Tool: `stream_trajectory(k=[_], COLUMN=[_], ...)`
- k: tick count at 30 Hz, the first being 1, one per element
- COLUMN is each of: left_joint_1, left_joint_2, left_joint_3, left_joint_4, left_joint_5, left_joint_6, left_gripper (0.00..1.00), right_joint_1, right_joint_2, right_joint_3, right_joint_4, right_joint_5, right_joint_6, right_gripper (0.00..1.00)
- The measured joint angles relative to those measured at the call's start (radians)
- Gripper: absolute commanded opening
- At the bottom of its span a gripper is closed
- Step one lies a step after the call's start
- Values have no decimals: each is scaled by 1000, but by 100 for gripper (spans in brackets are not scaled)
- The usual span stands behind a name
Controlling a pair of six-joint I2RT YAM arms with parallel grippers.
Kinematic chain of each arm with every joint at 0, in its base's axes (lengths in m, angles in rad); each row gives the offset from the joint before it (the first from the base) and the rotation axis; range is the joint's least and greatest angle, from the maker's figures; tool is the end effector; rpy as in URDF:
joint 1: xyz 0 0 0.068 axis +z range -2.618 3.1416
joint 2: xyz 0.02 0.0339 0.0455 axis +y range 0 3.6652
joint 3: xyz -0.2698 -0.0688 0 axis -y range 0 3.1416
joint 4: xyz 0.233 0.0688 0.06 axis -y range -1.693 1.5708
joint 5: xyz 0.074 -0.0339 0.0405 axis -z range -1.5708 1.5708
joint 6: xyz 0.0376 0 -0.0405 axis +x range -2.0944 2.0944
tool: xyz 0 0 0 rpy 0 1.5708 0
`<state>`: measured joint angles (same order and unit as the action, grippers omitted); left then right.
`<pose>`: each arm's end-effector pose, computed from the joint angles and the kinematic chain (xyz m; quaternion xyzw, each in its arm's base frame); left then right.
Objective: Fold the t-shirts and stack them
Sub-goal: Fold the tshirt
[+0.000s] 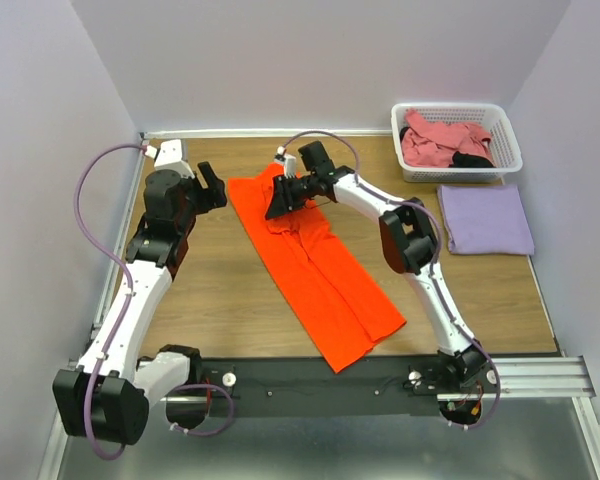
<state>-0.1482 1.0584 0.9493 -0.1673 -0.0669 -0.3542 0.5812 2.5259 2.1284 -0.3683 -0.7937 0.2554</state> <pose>0.2310 -0.0319 0.3525 -0.1020 0.7910 -0.1239 0.5903 0.4455 0.3247 0.1649 -0.2870 0.8128 0.4717 0.1857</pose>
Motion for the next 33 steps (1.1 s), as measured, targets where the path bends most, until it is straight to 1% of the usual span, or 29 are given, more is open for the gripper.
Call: stream_trajectory(k=[3,5,8,12,19,20,23,25,28,33], left_joint_1=[0,0,0,-3,-4,-5,-6,-12,-26,-45], left_joint_2=[-50,-59,-56,-49,-1,4,33,55,96,150], left_joint_3=[-52,-74,-96,-124,-148,-151,-156,-159,-159,-172], left_joint_4=[1,1,0,8,19,23,37,45,55,57], left_joint_5=[7,23,61,112,180,190,222,246,280,326], left_joint_6=[9,11,15,28,35,35,35,38,44,45], left_gripper=[83,83,83,83,83,83,82,81,81,80], right_joint_1=[-3,-14,-40,-119,-260,-266,-279,-273,-259,-244], right_joint_2=[71,92,105,137,183,183,171,142,21,-312], right_joint_3=[46,63,78,110,203,205,201,171,42,-307], right_joint_4=[2,18,52,117,146,147,143,139,132,150], right_joint_5=[0,-14,8,30,74,78,82,82,99,196], right_joint_6=[9,31,56,104,116,112,105,100,89,84], right_gripper=[47,47,47,48,55,57,60,61,61,61])
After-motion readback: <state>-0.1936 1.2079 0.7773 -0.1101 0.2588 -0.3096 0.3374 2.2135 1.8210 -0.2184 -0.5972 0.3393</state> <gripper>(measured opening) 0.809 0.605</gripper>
